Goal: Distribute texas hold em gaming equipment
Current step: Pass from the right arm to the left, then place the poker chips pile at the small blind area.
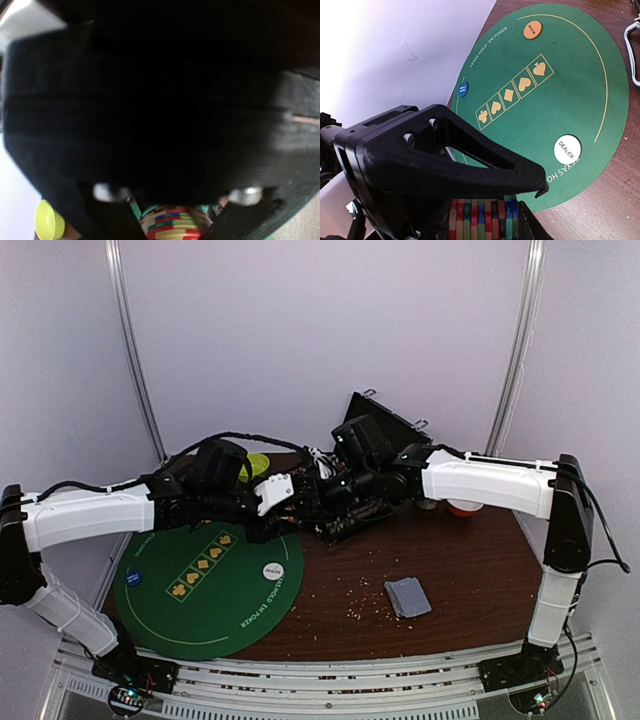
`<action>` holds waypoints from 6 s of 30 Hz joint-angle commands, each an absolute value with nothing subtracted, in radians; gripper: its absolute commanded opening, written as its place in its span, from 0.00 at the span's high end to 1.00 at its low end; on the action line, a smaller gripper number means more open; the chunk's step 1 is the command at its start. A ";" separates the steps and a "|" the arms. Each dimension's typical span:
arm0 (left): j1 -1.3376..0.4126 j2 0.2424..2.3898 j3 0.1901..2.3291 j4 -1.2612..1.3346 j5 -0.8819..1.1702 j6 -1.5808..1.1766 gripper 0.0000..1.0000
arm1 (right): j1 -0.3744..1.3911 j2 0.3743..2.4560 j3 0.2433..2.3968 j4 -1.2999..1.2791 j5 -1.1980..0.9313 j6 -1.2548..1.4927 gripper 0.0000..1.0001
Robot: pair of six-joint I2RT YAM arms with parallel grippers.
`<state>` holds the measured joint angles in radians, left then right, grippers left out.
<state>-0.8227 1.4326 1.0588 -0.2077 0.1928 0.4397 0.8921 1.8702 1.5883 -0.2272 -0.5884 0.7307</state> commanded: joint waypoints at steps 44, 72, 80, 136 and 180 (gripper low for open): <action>-0.780 1.636 1.046 -0.369 0.150 0.248 1.00 | 0.817 1.964 1.470 -0.053 -0.623 0.721 0.44; -0.692 1.534 0.979 -0.348 0.154 0.300 1.00 | 0.739 1.901 1.416 -0.119 -0.754 0.636 0.44; -0.517 1.526 1.041 -0.481 0.098 0.198 1.00 | 0.713 1.771 1.414 -0.286 -0.645 0.522 0.43; 0.207 1.411 0.927 -0.615 -0.004 -0.270 1.00 | 0.583 1.523 1.083 -0.322 -0.279 0.073 0.37; 0.279 1.581 0.671 -0.233 -0.127 -0.661 0.84 | 0.563 1.532 1.104 -0.342 -0.327 0.065 0.37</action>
<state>0.2687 1.5494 0.7334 -0.3325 -0.1394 -0.6220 0.5716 1.5307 1.0924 -0.3340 -0.3061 0.0761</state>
